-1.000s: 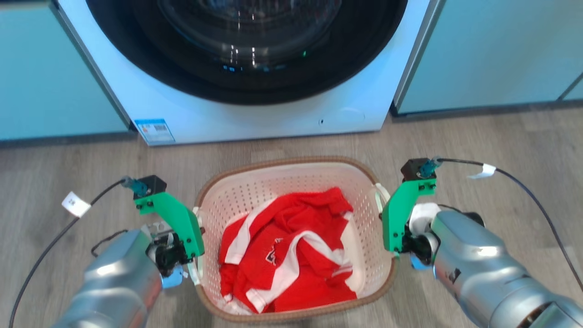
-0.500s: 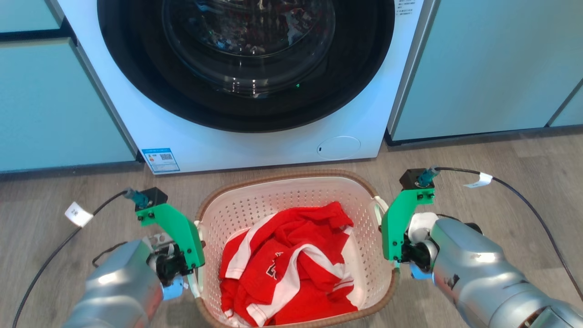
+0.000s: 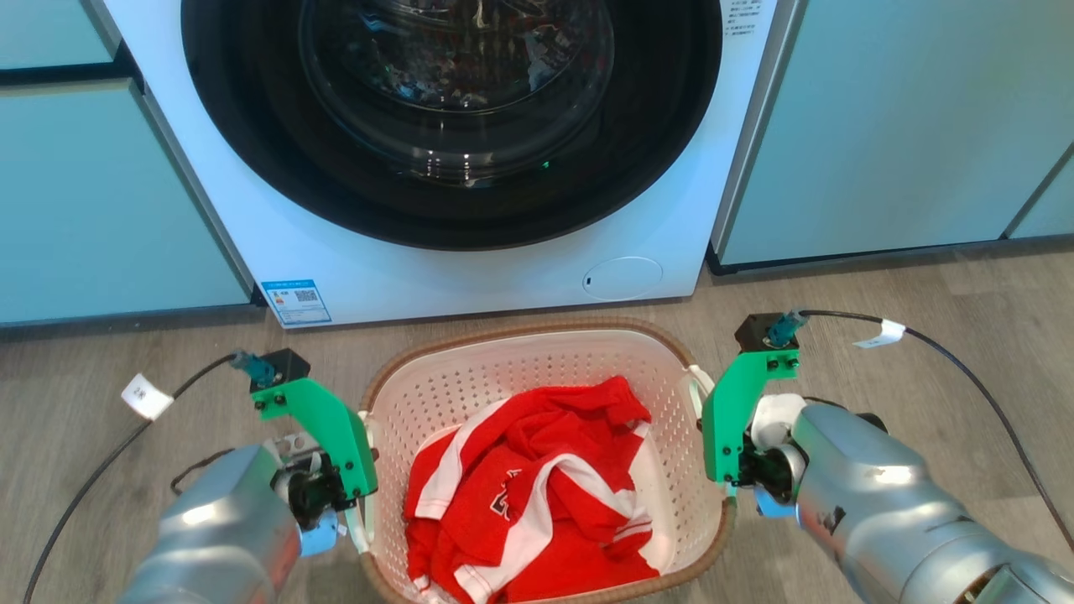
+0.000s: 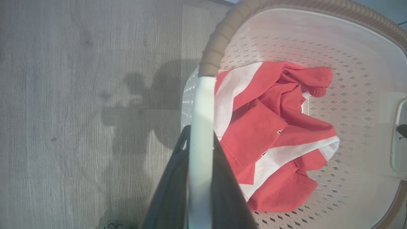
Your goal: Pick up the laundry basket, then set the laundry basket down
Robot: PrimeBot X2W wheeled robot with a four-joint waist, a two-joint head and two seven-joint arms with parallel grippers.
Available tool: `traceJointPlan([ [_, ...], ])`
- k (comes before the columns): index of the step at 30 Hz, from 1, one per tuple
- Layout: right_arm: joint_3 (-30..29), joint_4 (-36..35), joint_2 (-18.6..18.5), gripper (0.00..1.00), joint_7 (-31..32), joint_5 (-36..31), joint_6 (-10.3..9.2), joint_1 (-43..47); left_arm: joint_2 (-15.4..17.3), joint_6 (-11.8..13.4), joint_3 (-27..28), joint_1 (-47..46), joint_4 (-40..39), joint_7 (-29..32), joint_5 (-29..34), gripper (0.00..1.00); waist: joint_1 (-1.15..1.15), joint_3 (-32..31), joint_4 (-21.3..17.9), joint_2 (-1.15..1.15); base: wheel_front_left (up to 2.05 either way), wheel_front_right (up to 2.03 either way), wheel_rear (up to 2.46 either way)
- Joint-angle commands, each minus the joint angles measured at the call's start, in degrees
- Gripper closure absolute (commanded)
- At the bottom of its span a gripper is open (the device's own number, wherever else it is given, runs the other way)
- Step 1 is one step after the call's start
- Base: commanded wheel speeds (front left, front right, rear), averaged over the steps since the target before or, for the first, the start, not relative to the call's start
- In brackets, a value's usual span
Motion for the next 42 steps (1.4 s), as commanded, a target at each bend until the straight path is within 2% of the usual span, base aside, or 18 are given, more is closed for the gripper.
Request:
traceJointPlan([
  [1, 0.5, -0.4, -0.2, 1.0, -0.1, 0.4, -0.1, -1.3, 1.5, -0.4, 1.7, -3.2, -0.4, -0.3, -1.0, 1.0, 0.01, 0.0, 0.0, 0.0, 0.0, 0.0, 0.0],
  [42, 4.6, 0.0, -0.2, 1.0, -1.5, 5.2, -0.1, -2.2, 1.7, -0.4, 0.9, -3.1, -0.3, -0.7, -2.5, 1.0, 0.01, 0.9, -0.5, 0.0, 0.0, 0.0, 0.0],
])
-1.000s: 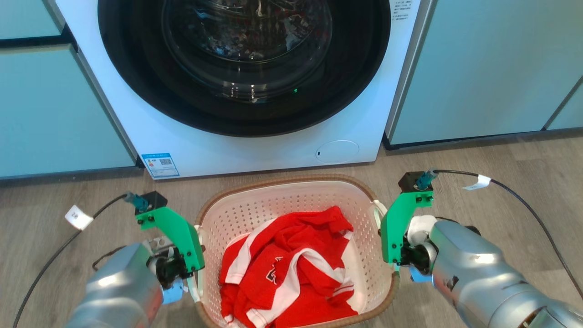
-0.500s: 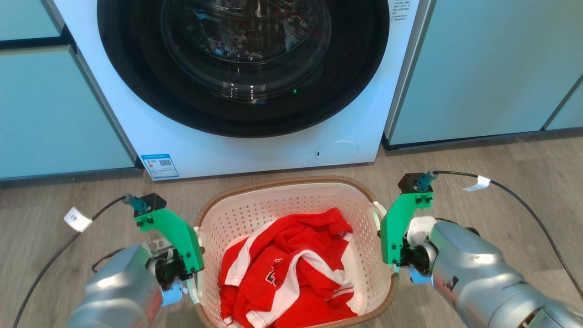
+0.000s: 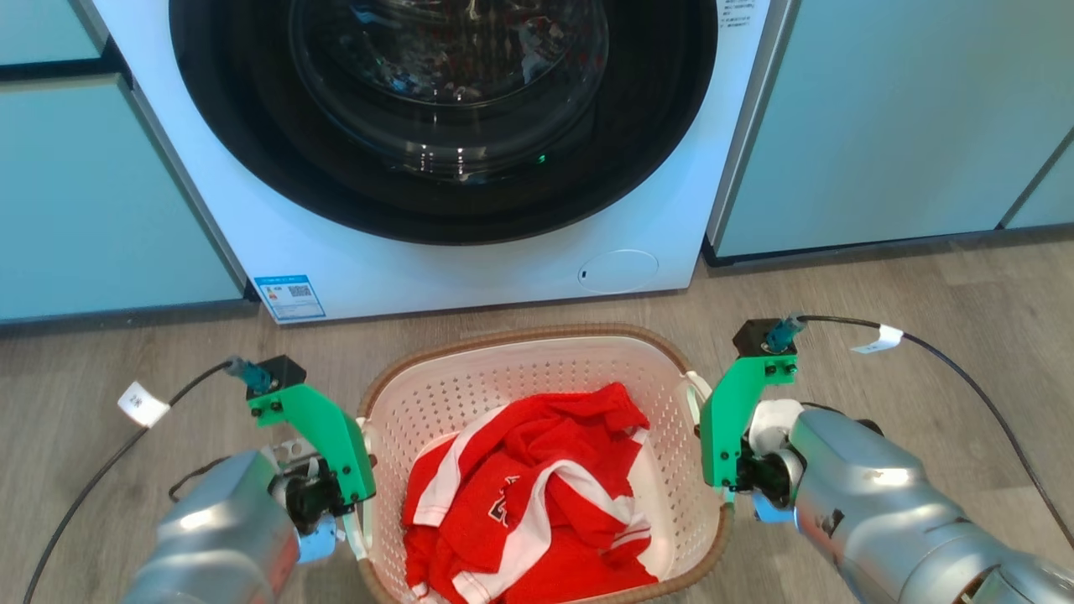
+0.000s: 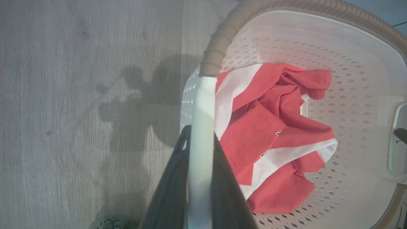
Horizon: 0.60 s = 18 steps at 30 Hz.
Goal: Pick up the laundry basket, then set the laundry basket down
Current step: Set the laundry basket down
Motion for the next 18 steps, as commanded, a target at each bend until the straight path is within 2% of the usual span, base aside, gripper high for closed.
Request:
traceJointPlan([
  [1, 0.2, -0.4, -0.3, 1.0, -0.9, 0.5, -0.1, -2.0, 1.7, -0.4, 1.3, -3.5, -0.9, -0.9, -1.0, 1.0, 0.0, 0.3, 0.0, 0.0, 0.0, 0.0, 0.0],
  [8, 0.6, -0.1, -0.3, 1.0, -2.4, 0.9, -0.1, -3.0, 1.8, -0.4, 1.0, -4.9, -1.4, -2.0, -0.7, 1.0, 0.0, 3.0, 0.2, 0.0, 0.0, 0.0, 0.0],
  [18, 0.6, 0.8, -0.3, 1.0, -5.4, 0.8, -0.1, -7.6, 2.8, -0.4, 0.4, -10.6, -2.4, -5.4, 0.7, 1.0, 0.0, 12.1, 0.7, 0.0, 0.0, 0.0, 0.0],
])
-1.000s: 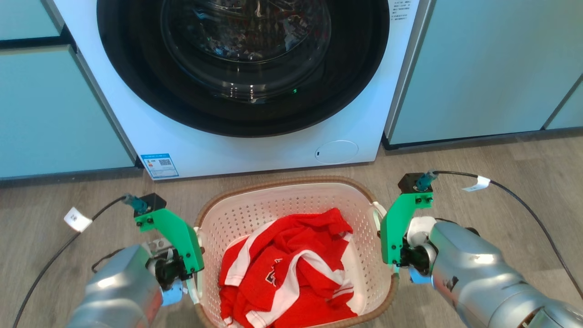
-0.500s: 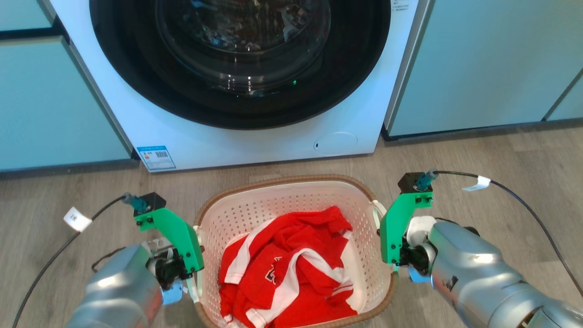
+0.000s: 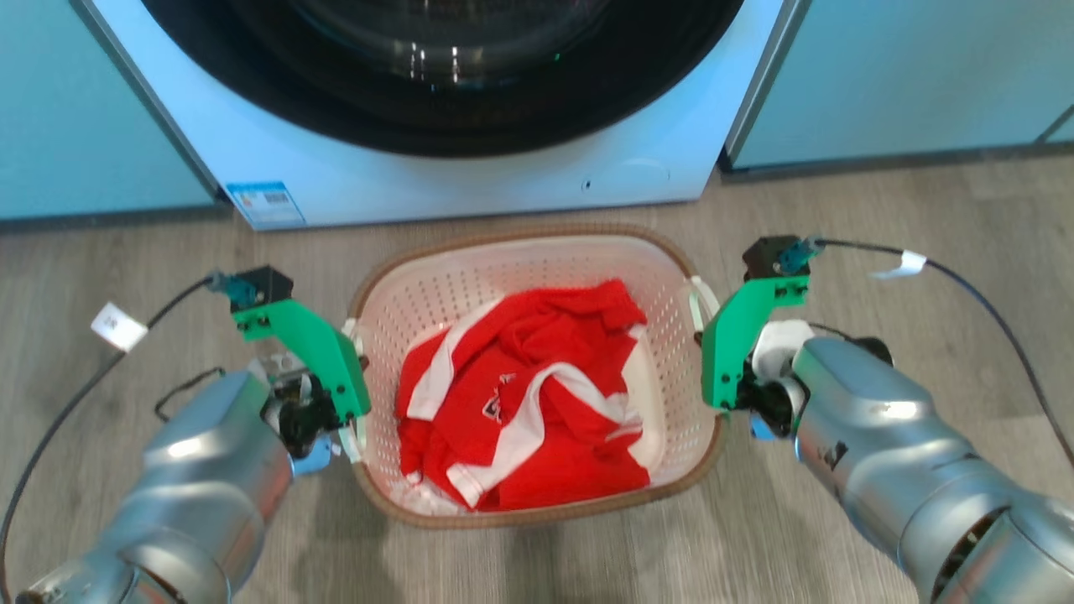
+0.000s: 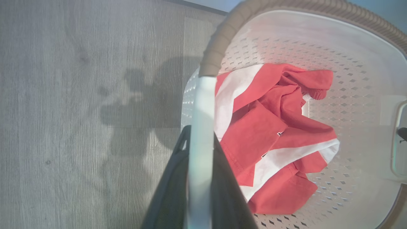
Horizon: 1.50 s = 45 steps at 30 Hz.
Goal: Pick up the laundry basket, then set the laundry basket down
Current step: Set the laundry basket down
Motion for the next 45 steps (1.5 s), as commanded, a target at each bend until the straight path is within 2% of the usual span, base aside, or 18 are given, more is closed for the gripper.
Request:
traceJointPlan([
  [1, 0.1, 0.1, -0.2, 1.0, -0.7, 0.3, -0.1, -1.1, 2.2, -0.4, 1.2, -4.1, -1.2, -1.2, 0.2, 1.0, -0.01, 2.9, 0.2, 0.0, 0.0, 0.0, 0.0],
  [15, -0.3, 1.2, -0.9, 1.0, -4.3, -0.3, -0.1, -8.2, 2.5, -0.4, 0.7, -12.2, -1.4, -6.6, 1.5, 1.0, -0.01, 16.6, 1.0, 0.0, 0.0, 0.0, 0.0],
  [26, 0.1, 1.5, -1.4, 1.0, -10.4, -1.6, -0.1, -11.4, 2.1, -0.4, -0.1, -15.2, -2.6, -13.1, 2.5, 1.0, -0.01, 26.2, 1.0, 0.0, 0.0, 0.0, 0.0],
  [45, -0.1, 1.9, -2.0, 1.0, -19.0, -3.6, -0.1, -13.6, 2.5, -0.4, -2.5, -19.1, -3.0, -24.3, 4.7, 1.0, -0.01, 37.8, 0.8, 0.0, 0.0, 0.0, 0.0],
])
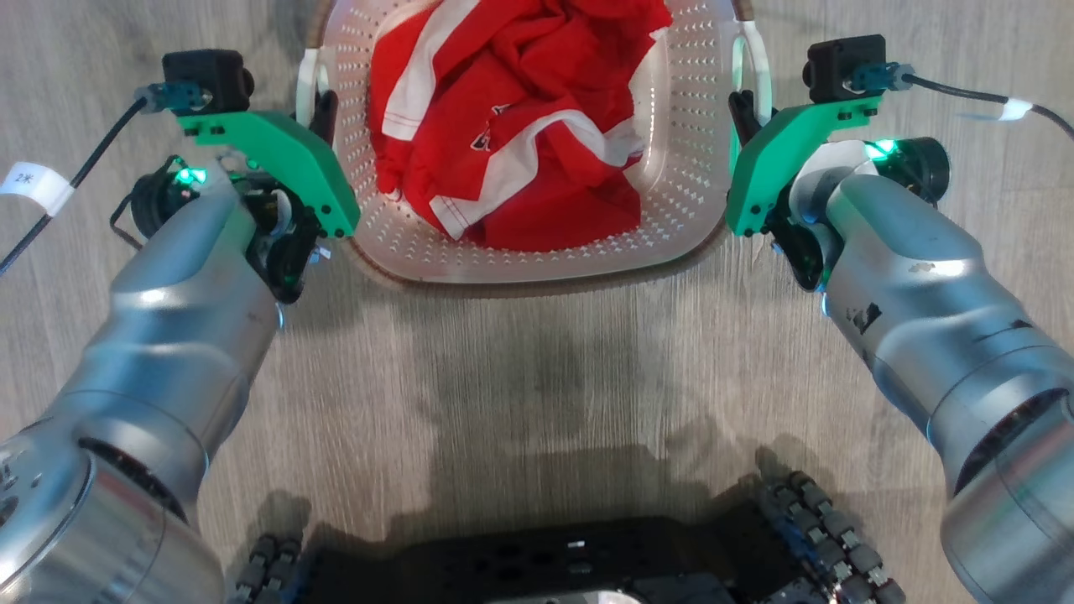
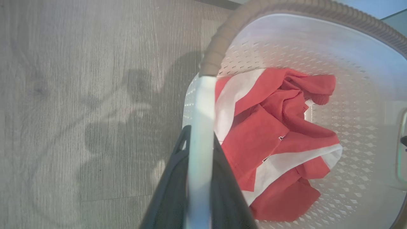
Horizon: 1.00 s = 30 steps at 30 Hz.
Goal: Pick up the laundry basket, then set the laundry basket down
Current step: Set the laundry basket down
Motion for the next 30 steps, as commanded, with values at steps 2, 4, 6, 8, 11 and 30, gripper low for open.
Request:
traceJointPlan([
  [2, 0.0, 0.3, -0.7, 1.0, -0.6, -0.7, -0.1, 2.2, 2.1, -0.4, 1.1, -2.0, -1.0, -1.6, -0.3, 1.0, -0.01, 1.6, -0.1, 0.0, 0.0, 0.0, 0.0],
  [4, -0.2, 0.3, -0.7, 1.0, -0.8, -1.0, -0.1, 2.1, 2.2, -0.4, 1.2, -2.1, -1.0, -1.8, -0.7, 1.0, -0.01, 2.3, -0.2, 0.0, 0.0, 0.0, 0.0],
  [6, -0.6, 0.3, -0.8, 1.0, -1.1, -1.1, -0.1, 2.2, 2.2, -0.4, 1.2, -2.2, -1.1, -2.1, -0.9, 1.0, -0.01, 2.8, -0.2, 0.0, 0.0, 0.0, 0.0],
  [8, -0.9, 0.3, -1.0, 1.0, -1.2, -1.3, -0.1, 2.3, 2.2, -0.4, 1.0, -2.3, -1.2, -2.4, -0.9, 1.0, -0.01, 3.3, -0.2, 0.0, 0.0, 0.0, 0.0],
  [11, -1.4, 0.3, -1.1, 1.0, -1.0, -1.5, -0.1, 2.4, 2.3, -0.4, 0.6, -2.6, -1.3, -2.7, -0.9, 1.0, -0.01, 3.8, -0.1, 0.0, 0.0, 0.0, 0.0],
  [30, -3.4, 0.3, -1.0, 1.0, 1.4, -2.7, -0.1, 3.1, 1.9, -0.4, -1.0, -2.7, -0.9, -2.4, -2.2, 1.0, -0.01, 5.0, 0.2, 0.0, 0.0, 0.0, 0.0],
])
